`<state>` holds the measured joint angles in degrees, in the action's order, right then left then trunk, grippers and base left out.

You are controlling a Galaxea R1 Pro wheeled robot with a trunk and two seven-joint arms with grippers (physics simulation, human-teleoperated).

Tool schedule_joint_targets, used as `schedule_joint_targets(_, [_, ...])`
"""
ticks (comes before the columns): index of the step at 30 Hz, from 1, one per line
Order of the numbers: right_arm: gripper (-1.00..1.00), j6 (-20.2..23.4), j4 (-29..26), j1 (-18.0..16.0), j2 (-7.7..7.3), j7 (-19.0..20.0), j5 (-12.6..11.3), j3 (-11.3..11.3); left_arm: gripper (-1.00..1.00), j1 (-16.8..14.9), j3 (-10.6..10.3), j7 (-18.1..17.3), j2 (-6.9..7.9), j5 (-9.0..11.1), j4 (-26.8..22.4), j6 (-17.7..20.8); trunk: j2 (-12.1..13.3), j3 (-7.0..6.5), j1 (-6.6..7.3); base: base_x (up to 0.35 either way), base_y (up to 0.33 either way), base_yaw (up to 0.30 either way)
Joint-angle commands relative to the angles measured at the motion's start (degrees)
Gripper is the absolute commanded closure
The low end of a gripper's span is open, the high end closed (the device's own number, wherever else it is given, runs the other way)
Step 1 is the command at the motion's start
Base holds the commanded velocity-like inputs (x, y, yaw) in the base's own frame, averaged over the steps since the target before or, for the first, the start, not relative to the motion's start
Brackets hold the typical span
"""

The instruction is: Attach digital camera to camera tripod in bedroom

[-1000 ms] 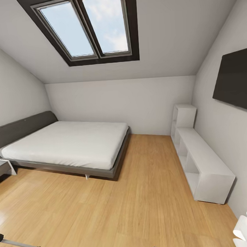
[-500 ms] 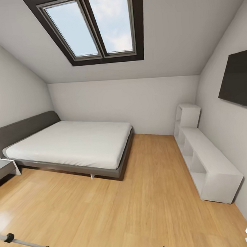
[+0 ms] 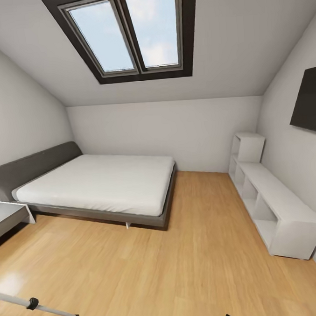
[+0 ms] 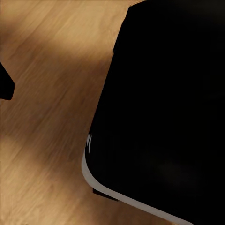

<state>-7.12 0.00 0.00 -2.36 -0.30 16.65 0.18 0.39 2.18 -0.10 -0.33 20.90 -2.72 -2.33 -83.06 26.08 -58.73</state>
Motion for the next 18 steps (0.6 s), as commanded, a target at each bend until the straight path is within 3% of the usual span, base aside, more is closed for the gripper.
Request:
schedule_joint_targets(1, [-1.0, -0.2, 0.0, 0.0, -0.01, 0.0, 0.2, 0.0, -1.0, 0.0, 0.2, 0.0, -0.02, 0.2, -0.1, 0.0, 0.0, 0.04, 0.0, 0.0, 0.325, 0.0])
schedule_joint_targets(9, [-1.0, -0.2, 0.0, 0.0, -0.01, 0.0, 0.2, 0.0, -1.0, 0.0, 0.0, 0.0, -0.02, 0.1, -0.1, 0.0, 0.0, 0.04, 0.0, 0.073, 0.321, 0.0])
schedule_joint_targets(18, [-1.0, -0.2, 0.0, 0.0, -0.01, 0.0, 0.2, 0.0, -1.0, 0.0, -0.3, -0.1, -0.08, -0.1, -0.1, 0.1, 0.0, 0.04, 0.0, 0.246, 0.213, 0.0])
